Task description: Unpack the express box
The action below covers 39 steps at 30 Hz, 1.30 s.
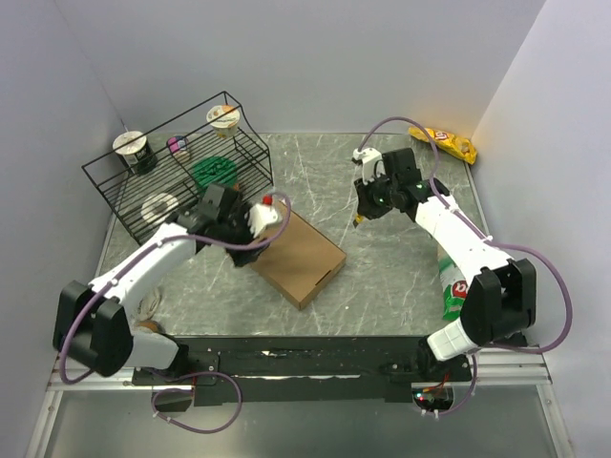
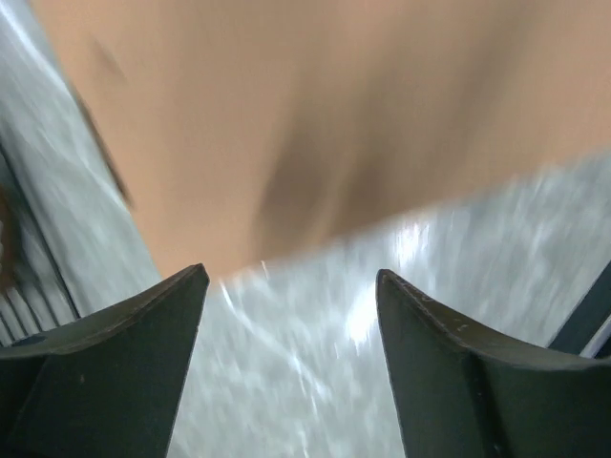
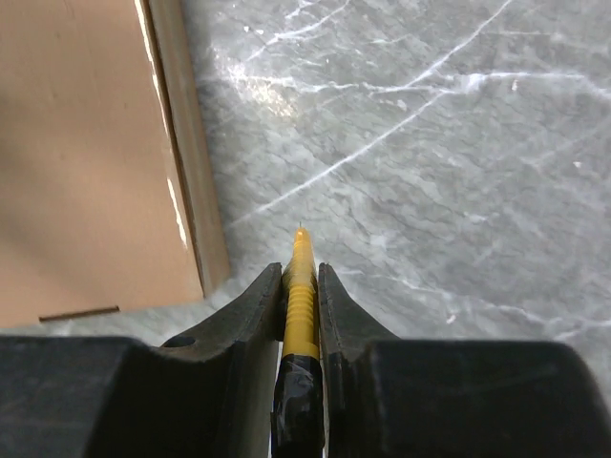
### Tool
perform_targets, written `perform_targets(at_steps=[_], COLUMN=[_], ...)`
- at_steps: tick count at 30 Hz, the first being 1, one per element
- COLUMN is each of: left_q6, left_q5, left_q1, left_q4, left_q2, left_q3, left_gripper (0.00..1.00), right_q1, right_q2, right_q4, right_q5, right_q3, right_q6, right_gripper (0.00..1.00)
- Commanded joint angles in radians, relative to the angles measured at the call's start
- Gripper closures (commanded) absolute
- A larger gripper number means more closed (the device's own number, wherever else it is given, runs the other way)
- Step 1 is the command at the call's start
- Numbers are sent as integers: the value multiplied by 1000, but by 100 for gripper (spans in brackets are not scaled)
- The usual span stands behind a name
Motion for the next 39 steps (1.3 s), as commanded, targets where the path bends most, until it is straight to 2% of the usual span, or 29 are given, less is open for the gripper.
perform_targets(at_steps=[1, 4, 5, 6, 11, 17, 27, 31, 35, 38, 39], left_q6=[48, -80, -147, -181, -313, -409, -517, -534, -520, -511, -508], left_q5=[-189, -177, -153, -128, -16, 48, 223, 249, 277, 320, 331], left_q1=[44, 102, 117, 148, 168, 170, 200, 202, 202, 202, 200], left_q4=[-13, -45, -62, -94, -106, -99, -39, -31, -31, -28, -28], left_q2=[-52, 6, 55, 81, 279, 542, 744, 807, 842, 861, 865], left_q3=[-96, -32, 44, 89, 390, 655, 766, 794, 792, 785, 783], left_gripper=[18, 15, 15, 4, 4, 1, 2, 3, 9, 19, 26], right_q1=[-4, -2, -4, -2, -12, -41, -70, -73, -73, -75, -74], right_q2=[48, 57, 53, 46, 2, -39, -105, -125, -125, -118, -115], right_q4=[77, 47, 40, 32, -38, -75, -106, -123, -134, -125, -121], right_q5=[-38, -56, -66, -67, -61, -75, -61, -66, -69, -69, -67], right_q3=[62, 95, 100, 102, 111, 117, 86, 62, 45, 37, 36], right_q6=[92, 113, 112, 109, 70, 78, 56, 41, 35, 41, 43], right_gripper=[100, 100, 100, 100, 100, 100, 100, 100, 100, 100, 100])
